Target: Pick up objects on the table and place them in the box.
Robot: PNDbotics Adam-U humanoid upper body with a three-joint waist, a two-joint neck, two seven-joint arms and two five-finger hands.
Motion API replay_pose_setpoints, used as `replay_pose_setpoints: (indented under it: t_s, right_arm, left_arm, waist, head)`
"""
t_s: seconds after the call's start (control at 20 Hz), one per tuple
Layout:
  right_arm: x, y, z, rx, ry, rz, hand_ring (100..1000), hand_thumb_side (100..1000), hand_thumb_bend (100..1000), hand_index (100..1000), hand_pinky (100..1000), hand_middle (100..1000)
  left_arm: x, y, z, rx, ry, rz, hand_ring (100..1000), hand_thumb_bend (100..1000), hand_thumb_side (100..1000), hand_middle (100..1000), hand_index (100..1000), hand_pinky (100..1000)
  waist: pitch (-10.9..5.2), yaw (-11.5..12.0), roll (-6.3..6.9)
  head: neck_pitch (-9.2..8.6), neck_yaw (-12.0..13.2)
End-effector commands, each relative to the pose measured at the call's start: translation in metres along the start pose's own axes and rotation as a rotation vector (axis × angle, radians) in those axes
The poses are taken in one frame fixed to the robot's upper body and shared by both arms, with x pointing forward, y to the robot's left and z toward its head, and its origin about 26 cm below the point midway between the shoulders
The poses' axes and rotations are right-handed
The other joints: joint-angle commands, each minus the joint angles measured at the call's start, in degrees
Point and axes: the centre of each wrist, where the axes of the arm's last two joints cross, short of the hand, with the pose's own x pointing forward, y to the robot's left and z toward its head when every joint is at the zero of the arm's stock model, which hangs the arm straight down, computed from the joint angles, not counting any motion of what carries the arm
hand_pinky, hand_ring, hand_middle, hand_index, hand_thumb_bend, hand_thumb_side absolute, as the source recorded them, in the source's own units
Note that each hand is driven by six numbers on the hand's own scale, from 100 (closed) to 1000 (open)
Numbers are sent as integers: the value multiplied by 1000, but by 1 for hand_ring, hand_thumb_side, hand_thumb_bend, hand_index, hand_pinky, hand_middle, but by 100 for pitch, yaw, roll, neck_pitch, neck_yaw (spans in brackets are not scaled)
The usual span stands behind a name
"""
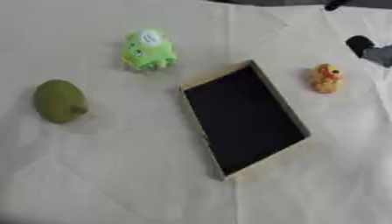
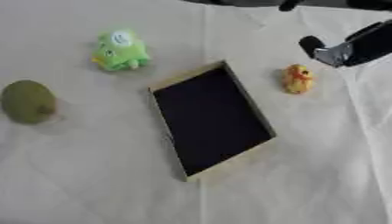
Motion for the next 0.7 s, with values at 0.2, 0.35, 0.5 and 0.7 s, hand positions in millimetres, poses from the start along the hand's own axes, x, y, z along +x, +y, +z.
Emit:
replay_pose_setpoints:
  t_s: [0.2, 0.35, 0.5, 0.7]
  right_arm:
    - [-12, -1, 1, 35, 47, 11, 979, 308, 100, 892, 909, 819]
    - [-18, 5, -1, 57, 63, 7, 981, 323, 100, 891, 910, 823]
    - [-21, 11, -2, 82, 74, 19, 986, 356, 100, 891, 915, 831]
    - [-27, 18, -4, 98, 93, 43, 979, 376, 100, 889, 914, 822]
  left_arm:
    - [7, 5, -9, -22, -39, -15, 667, 100, 590, 770, 905, 884]
    - [7, 5, -9, -23, -38, -13, 667, 100, 590, 770, 905, 884]
    - [7, 5, -9, -24, -37, -12, 667, 100, 591, 770, 904, 885]
    - [6, 4, -9, -23, -36, -10, 667, 100, 591, 770, 904, 885]
  waist:
    - [-118, 9, 28]
    - [-105, 12, 27]
    - [-95, 18, 26]
    - [-81, 30, 29]
  head:
    - [25, 0]
    - [29, 2]
    - [31, 0]
    - [22, 2]
